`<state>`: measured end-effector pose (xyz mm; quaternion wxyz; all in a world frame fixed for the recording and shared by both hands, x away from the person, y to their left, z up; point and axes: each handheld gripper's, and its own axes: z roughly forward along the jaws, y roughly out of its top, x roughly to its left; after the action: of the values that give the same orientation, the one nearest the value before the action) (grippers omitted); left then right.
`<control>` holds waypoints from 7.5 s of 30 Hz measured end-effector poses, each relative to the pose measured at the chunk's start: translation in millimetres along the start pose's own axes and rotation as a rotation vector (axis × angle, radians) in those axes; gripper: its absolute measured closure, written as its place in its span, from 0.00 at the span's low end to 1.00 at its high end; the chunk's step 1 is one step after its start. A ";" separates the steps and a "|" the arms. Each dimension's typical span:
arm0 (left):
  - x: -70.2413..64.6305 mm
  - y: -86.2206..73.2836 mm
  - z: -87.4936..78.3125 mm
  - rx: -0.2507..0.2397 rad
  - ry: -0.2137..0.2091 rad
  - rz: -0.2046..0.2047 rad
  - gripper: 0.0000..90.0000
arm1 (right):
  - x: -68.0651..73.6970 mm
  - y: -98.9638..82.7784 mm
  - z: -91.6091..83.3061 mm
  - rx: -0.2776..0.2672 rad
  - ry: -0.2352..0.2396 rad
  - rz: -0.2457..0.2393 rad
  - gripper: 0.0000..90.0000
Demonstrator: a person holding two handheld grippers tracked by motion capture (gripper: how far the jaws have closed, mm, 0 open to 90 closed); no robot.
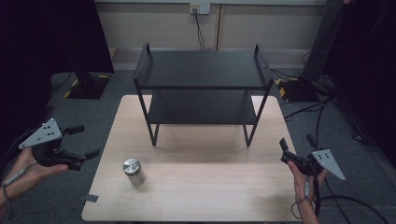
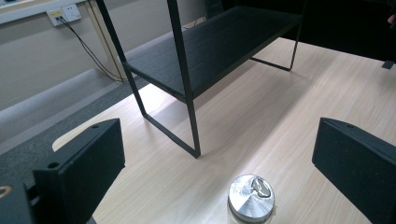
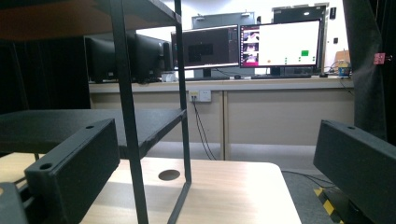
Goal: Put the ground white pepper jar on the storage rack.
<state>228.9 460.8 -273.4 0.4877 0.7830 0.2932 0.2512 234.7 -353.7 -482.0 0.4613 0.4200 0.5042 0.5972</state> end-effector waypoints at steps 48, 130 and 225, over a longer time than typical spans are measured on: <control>11.4 -86.5 117.1 0.105 -0.217 -0.089 0.04 | -3.6 -3.3 1.6 0.005 0.056 0.020 0.02; -26.1 186.3 140.4 -0.078 -0.225 0.063 0.38 | -1.5 -5.0 3.9 0.024 0.112 0.004 0.03; -23.8 142.7 42.3 -0.241 0.077 -0.079 0.00 | -1.1 -4.9 1.3 0.009 0.113 0.069 0.06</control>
<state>271.4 367.7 -162.7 0.5762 0.6963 0.3100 0.2951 236.8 -354.2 -486.7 0.4092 0.4048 0.5175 0.6331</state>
